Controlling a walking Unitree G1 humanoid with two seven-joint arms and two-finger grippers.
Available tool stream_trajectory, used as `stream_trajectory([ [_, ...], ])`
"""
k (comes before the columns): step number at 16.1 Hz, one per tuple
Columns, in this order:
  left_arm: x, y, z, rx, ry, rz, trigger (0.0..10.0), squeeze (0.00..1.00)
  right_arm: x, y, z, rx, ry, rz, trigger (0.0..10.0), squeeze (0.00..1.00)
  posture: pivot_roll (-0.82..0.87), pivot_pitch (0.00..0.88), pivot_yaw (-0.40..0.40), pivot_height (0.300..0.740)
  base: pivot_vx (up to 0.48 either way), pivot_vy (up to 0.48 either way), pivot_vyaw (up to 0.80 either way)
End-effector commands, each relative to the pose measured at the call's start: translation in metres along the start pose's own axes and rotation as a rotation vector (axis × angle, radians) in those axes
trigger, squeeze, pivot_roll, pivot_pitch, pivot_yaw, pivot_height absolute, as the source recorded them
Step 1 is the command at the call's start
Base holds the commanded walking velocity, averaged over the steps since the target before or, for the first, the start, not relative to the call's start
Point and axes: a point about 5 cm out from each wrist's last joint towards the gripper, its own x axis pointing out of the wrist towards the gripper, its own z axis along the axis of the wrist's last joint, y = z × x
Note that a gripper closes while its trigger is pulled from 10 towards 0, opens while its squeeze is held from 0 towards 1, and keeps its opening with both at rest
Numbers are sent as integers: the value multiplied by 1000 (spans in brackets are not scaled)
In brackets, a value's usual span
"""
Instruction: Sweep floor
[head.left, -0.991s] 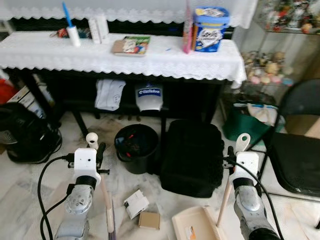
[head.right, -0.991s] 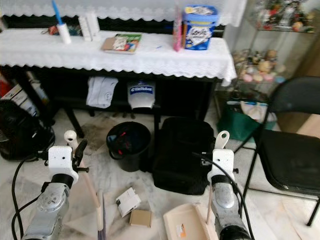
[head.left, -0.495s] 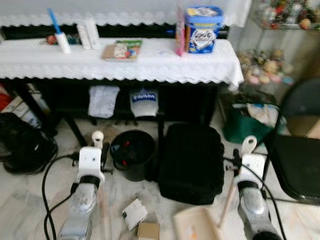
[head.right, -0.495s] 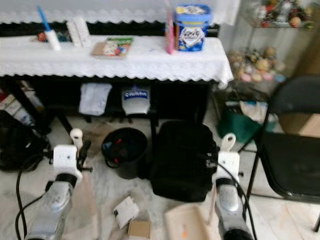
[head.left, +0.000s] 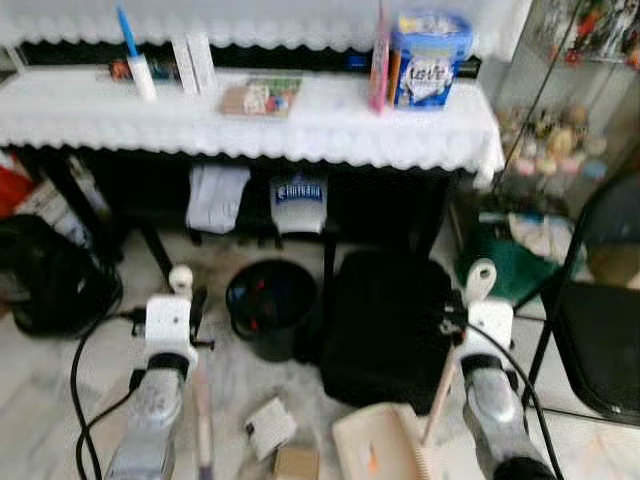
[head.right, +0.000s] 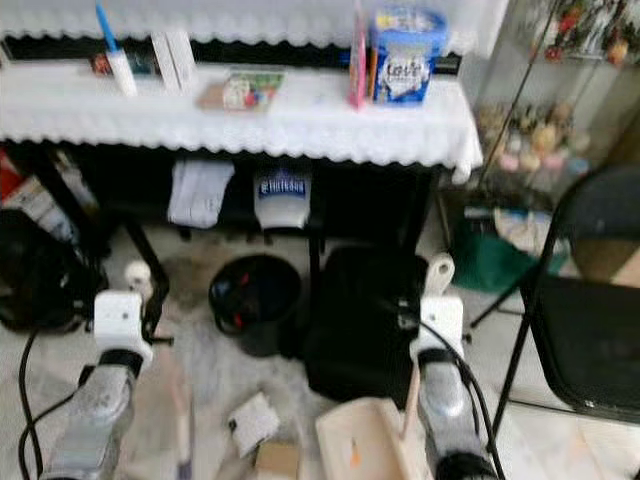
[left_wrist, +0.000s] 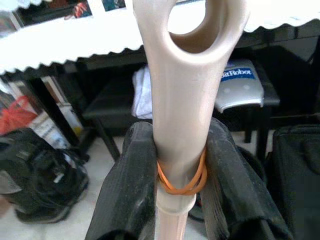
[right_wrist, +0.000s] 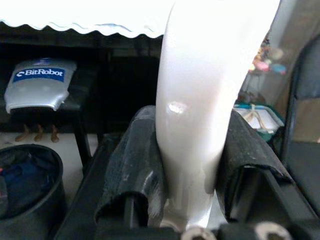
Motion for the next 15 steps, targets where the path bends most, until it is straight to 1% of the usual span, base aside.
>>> stream_trajectory([
  [1, 1, 8, -2, 27, 19, 22, 10000, 0, 3, -3, 6, -6, -32, -7, 10000, 0, 127, 0, 24, 740, 0, 0, 0],
  [4, 0, 13, -6, 43, 46, 21, 10000, 0, 0, -2, 2, -5, -18, -10, 10000, 0, 127, 0, 31, 740, 0, 0, 0],
  [6, 0, 17, -12, 69, 99, 9, 10000, 0, -3, -1, -1, -4, -6, -13, 10000, 0, 127, 0, 36, 740, 0, 0, 0],
  [9, -2, 18, -22, 91, 174, -32, 10000, 0, -7, 0, -7, -7, 13, -15, 10000, 0, 131, 0, 43, 740, 0, 0, 0],
  [11, -3, 18, -25, 93, 199, -44, 10000, 0, -11, 0, -13, -6, 41, -15, 10000, 0, 132, 0, 48, 740, 0, 0, 0],
  [14, -4, 16, -30, 56, 249, -89, 10000, 0, -14, 1, -18, -8, 63, -19, 10000, 0, 135, 0, 61, 740, 0, 0, 0],
  [15, -4, 19, -32, 19, 255, -70, 10000, 0, -15, 2, -19, -6, 69, -24, 10000, 0, 138, 0, 67, 740, 0, 0, 0],
])
